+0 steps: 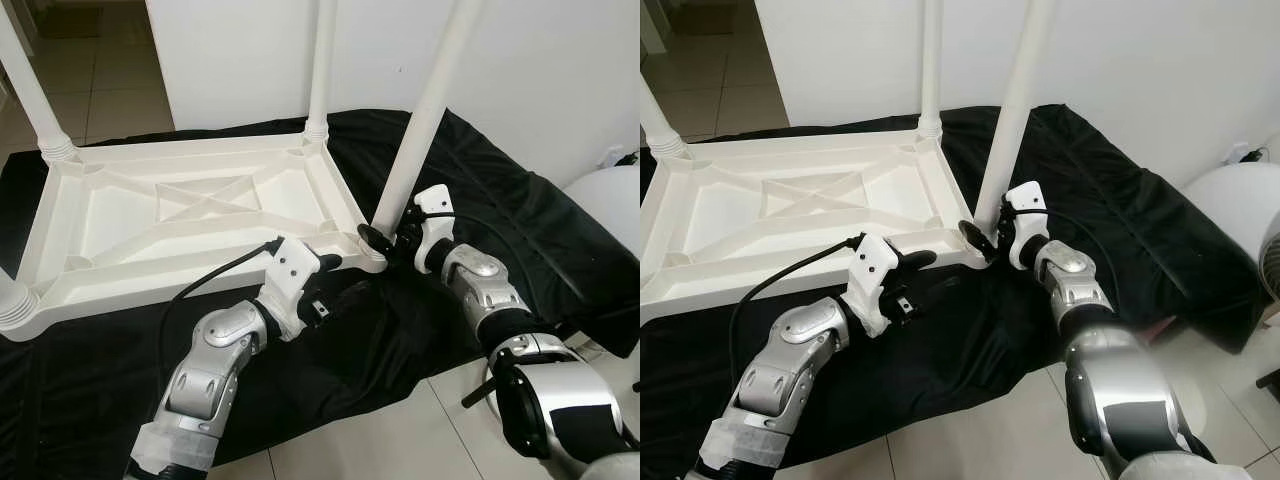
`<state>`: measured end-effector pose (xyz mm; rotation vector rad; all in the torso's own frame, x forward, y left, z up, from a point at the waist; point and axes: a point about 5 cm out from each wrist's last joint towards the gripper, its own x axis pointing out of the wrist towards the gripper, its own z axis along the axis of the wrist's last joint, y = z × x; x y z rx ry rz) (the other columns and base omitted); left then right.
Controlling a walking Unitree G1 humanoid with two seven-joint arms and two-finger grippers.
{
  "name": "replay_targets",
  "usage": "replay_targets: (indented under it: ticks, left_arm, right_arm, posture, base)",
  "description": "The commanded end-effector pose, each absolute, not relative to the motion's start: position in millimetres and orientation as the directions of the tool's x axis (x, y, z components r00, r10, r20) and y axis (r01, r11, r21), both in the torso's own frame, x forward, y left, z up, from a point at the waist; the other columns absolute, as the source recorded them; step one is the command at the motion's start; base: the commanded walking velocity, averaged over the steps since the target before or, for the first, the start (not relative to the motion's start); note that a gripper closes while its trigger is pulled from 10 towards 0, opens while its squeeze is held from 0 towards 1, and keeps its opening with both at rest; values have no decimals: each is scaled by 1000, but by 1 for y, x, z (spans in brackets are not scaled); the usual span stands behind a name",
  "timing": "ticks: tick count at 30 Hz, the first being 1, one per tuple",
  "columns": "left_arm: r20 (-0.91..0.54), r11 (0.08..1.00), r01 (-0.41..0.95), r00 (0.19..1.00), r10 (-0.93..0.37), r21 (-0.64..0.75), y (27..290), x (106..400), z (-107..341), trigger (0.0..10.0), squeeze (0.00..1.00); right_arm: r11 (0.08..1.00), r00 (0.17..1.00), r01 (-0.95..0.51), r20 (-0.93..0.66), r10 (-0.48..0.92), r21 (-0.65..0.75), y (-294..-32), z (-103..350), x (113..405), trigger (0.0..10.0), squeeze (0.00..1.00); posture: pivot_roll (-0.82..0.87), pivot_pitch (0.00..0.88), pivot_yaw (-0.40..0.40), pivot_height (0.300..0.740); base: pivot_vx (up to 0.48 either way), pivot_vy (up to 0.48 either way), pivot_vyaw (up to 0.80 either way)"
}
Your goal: Building children table
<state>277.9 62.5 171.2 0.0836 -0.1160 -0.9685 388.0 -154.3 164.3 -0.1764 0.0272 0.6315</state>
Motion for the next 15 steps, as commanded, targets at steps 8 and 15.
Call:
replay_targets:
  ticks: [8,15]
  left_arm:
    - [82,646,752,641,-763,131,65,283,178,10000,0]
    - [77,644,754,640,-765,131,66,283,179,10000,0]
  right_arm:
    - [769,782,-622,-168,600,-149,-149,156,388,10000,0]
    - [698,710,-702,-223,668,-142,-138,149,385,10000,0]
  posture:
    - [1,34,-25,740]
    - [6,36,-20,740]
  base:
    - [0,0,0]
    - [0,0,0]
